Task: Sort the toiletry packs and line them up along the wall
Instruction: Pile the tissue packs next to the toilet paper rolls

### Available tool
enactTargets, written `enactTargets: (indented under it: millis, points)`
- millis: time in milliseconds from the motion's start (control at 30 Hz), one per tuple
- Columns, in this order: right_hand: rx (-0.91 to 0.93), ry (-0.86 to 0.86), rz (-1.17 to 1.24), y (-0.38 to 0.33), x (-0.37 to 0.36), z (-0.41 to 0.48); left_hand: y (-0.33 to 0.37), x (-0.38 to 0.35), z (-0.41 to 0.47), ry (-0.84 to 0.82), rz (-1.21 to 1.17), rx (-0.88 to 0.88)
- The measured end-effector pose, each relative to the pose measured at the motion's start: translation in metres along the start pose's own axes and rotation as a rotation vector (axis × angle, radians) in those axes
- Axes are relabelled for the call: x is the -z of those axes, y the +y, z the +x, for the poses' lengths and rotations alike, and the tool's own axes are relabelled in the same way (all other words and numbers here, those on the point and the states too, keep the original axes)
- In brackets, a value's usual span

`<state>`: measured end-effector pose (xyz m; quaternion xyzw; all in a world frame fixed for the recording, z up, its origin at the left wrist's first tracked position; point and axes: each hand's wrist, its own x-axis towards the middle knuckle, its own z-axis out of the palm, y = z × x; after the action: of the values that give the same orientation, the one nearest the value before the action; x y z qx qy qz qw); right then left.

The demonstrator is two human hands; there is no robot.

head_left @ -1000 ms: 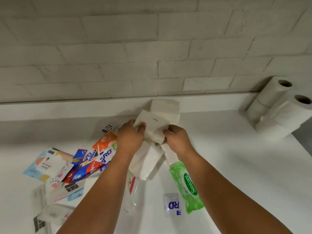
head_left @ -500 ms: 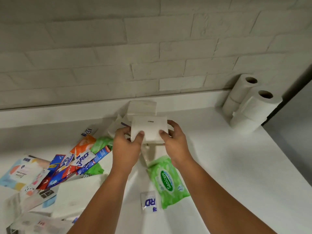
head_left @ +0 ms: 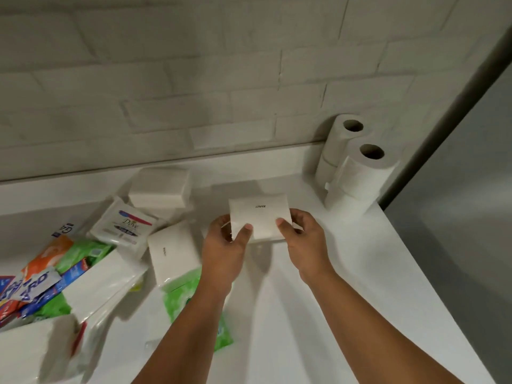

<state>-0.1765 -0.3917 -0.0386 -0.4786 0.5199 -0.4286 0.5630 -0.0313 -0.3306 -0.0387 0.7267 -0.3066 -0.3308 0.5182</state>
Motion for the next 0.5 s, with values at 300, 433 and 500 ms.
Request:
enactTargets:
  millis: [300,433,500]
  points:
    - [0.099,-0.106,-0.217,-0.008,0.036,0.08,0.006,-0.083,0.064,0.0,0.028,0.035]
    - [0.08,-0.051,-0.344,-0.003,0.039,0.114,0.013,-0.103,0.089,0.014,0.096,-0.008]
    - [0.038,-0.051,-0.404,0.001,0.037,0.128,0.015,-0.109,0.097,0.009,0.131,-0.03]
